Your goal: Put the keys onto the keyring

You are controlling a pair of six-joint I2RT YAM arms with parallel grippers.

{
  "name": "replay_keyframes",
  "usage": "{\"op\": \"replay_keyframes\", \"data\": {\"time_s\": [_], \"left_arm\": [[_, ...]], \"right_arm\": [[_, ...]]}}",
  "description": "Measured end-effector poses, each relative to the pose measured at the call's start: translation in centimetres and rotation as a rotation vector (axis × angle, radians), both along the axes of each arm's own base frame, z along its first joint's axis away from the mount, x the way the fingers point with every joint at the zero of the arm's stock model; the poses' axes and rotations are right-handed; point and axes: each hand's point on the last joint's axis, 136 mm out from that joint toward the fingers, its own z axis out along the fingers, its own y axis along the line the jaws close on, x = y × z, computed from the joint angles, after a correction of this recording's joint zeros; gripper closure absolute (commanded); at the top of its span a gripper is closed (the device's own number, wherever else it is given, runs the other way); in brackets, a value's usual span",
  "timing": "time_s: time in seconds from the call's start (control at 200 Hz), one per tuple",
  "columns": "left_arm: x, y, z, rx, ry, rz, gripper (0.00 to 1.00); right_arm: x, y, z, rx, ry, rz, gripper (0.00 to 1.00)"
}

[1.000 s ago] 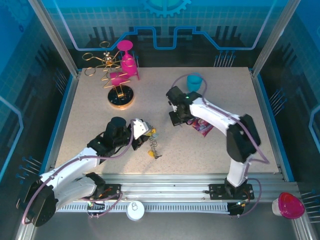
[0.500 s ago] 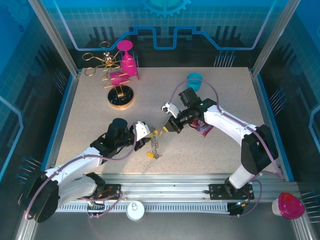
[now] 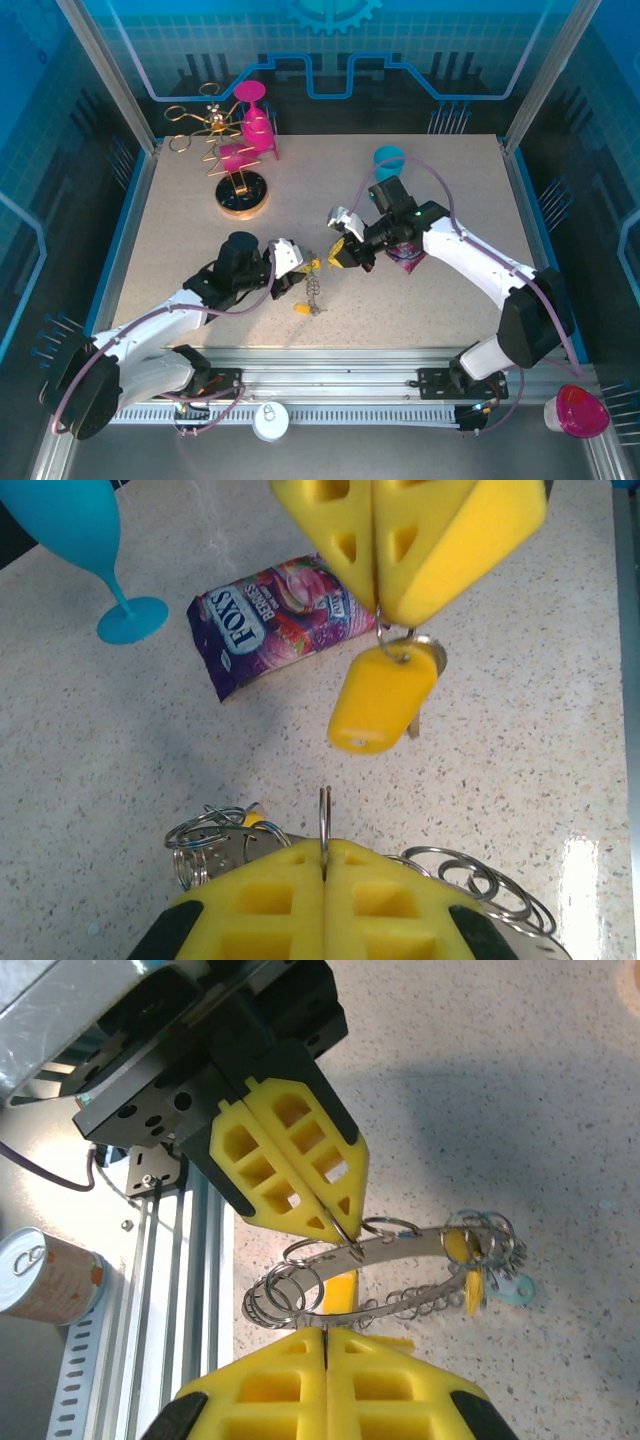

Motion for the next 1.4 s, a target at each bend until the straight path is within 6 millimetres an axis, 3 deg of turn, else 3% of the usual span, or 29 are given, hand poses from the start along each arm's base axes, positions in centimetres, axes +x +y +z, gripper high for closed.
{"op": "replay_keyframes", "data": {"time_s": [0.51,1.396], "left_arm": [[-0.1,-0.2,0.6,-0.039,0.027,0.007,1.00],[-0.5,-0.2,1.1,-0.050,0.018,-0.005,1.00]], "right_arm": [[-1.2,2.1,0.5,0.046,-0.029,0.055,1.00],[0.7,2.3,-1.8,-0.048,0.033,-0.089,1.00]]}}
